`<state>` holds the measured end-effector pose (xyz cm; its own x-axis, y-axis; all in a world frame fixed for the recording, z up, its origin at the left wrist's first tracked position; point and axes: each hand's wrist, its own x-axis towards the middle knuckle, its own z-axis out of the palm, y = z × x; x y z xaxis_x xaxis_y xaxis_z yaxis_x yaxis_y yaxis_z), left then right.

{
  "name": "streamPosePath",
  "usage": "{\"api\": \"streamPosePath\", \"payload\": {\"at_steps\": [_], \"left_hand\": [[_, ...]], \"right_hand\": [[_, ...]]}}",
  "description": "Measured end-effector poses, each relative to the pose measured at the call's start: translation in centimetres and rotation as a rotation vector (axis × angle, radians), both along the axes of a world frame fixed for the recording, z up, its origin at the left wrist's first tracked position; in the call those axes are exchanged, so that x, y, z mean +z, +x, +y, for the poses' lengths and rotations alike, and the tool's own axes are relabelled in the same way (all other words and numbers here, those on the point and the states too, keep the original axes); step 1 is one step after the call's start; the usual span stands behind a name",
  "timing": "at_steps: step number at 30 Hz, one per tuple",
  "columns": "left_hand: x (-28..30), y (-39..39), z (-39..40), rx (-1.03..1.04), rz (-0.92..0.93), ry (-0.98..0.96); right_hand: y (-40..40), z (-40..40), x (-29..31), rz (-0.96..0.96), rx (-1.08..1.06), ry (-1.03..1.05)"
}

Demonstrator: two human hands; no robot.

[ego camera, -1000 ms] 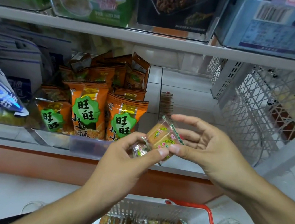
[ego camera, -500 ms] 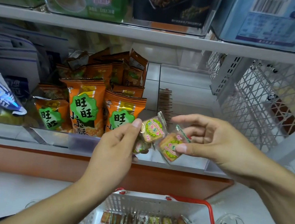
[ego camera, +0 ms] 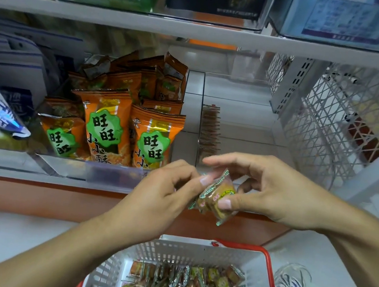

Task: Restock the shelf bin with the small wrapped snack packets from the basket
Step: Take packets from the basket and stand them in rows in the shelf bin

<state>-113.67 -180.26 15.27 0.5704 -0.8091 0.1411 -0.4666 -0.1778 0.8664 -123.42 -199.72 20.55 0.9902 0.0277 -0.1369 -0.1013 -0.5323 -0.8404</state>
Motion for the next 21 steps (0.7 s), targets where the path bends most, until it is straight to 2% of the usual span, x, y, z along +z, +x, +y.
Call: {"api": "streamPosePath", "payload": {"at_steps": [3,7,9,13,15,18,21], "left_hand": [[0.3,-0.2,0.1,0.037,0.132,-0.037],[0.4,-0.1,-0.2,0.113,0.449,-0.124],[0.2,0.2,-0.2,0.165,0.546,-0.179],[0.1,0.5,-0.3,0.231,0.562,-0.294],[0.0,0.5,-0.4,0.237,0.582,-0.332],[0.1,0.3,-0.6,0.253,0.598,-0.362],[0.2,-0.1,-0.7,0.265,0.592,-0.41]], "right_hand": [[0.1,0.0,0.2,0.013,-0.013,0.02],[0.1,-0.5,0.5,-0.044,-0.109,0.025],[0.0,-1.0,0.4,-0.052,-0.164,0.082],[-0.1,-1.5,0.4,-0.03,-0.224,0.334],[-0.2,-1.6,0.4,-0.033,-0.241,0.38],[-0.4,-1.4,0.3,0.027,-0.153,0.405],[0.0,-0.3,-0.5,0.031,-0.212,0.597]]}}
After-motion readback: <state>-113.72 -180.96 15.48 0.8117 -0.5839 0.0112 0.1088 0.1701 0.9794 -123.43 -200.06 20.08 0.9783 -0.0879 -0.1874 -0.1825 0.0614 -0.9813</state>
